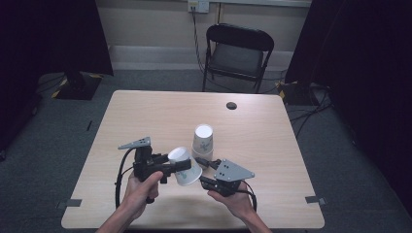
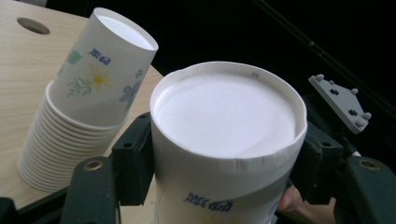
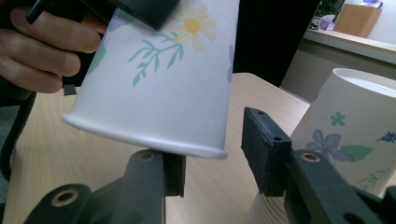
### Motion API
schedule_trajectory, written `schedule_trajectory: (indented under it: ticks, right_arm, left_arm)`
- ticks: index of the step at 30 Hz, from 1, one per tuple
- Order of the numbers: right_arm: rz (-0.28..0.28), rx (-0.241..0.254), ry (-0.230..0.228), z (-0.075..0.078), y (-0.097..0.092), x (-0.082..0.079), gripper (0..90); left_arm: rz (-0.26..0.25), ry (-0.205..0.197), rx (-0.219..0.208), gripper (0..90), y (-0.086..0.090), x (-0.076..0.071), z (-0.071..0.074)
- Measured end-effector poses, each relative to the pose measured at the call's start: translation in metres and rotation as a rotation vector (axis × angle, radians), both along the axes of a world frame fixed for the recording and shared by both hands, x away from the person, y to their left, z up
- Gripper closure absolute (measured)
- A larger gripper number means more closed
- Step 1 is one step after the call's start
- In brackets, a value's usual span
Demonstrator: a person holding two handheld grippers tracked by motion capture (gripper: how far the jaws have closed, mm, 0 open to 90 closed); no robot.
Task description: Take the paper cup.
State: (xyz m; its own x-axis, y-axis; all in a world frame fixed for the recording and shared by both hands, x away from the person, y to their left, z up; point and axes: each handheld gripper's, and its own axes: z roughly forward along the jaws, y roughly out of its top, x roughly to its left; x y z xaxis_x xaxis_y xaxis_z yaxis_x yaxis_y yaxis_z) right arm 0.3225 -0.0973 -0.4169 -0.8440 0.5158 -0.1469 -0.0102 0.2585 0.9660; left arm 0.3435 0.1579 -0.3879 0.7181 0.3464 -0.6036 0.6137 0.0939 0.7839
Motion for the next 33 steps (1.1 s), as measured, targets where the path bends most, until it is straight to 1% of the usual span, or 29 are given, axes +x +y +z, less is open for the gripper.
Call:
schedule_trajectory:
  ticks: [2, 4, 6, 9, 14, 20, 23, 25, 26, 29, 31, 33]
  right_arm:
    - [0.01, 0.002, -0.011, 0.0, 0.001, -0.001, 63.5]
    - [0.014, -0.001, -0.019, 0.0, 0.001, -0.002, 66.4]
    - [0.014, 0.004, -0.029, 0.002, 0.0, -0.003, 69.0]
    - [0.012, 0.007, -0.044, 0.003, -0.001, -0.004, 74.2]
    - [0.006, 0.007, -0.048, 0.002, 0.0, -0.004, 78.7]
    - [0.01, 0.01, -0.052, 0.003, -0.001, -0.005, 81.2]
    - [0.01, 0.017, -0.049, 0.003, -0.002, -0.005, 81.8]
    - [0.004, 0.018, -0.044, 0.004, -0.003, -0.004, 82.6]
    - [0.002, 0.02, -0.04, 0.004, -0.004, -0.003, 83.1]
    - [-0.006, 0.029, -0.038, 0.005, -0.007, -0.003, 84.0]
    - [-0.004, 0.033, -0.04, 0.006, -0.008, -0.002, 84.4]
    - [-0.002, 0.035, -0.031, 0.006, -0.009, -0.002, 84.6]
  left_arm:
    - [-0.02, 0.027, -0.025, 33.8, -0.003, -0.001, -0.001]
    - [-0.023, 0.034, -0.025, 33.8, -0.005, -0.002, -0.001]
    - [-0.029, 0.046, -0.04, 33.8, -0.005, -0.001, -0.002]
    - [-0.026, 0.048, -0.04, 33.8, -0.005, -0.002, -0.002]
    - [-0.026, 0.057, -0.044, 32.5, -0.004, -0.001, -0.003]
    - [-0.031, 0.053, -0.053, 30.7, -0.004, -0.001, -0.004]
    - [-0.033, 0.035, -0.033, 29.8, -0.004, -0.002, -0.004]
    - [-0.022, 0.022, -0.013, 29.1, -0.004, -0.003, -0.004]
    - [-0.015, 0.017, -0.01, 27.7, -0.004, -0.004, -0.005]
    - [-0.019, 0.015, -0.009, 25.6, -0.006, -0.004, -0.006]
    - [-0.031, 0.01, 0.0, 24.7, -0.006, -0.003, -0.006]
    - [-0.029, 0.005, 0.0, 24.3, -0.005, -0.004, -0.006]
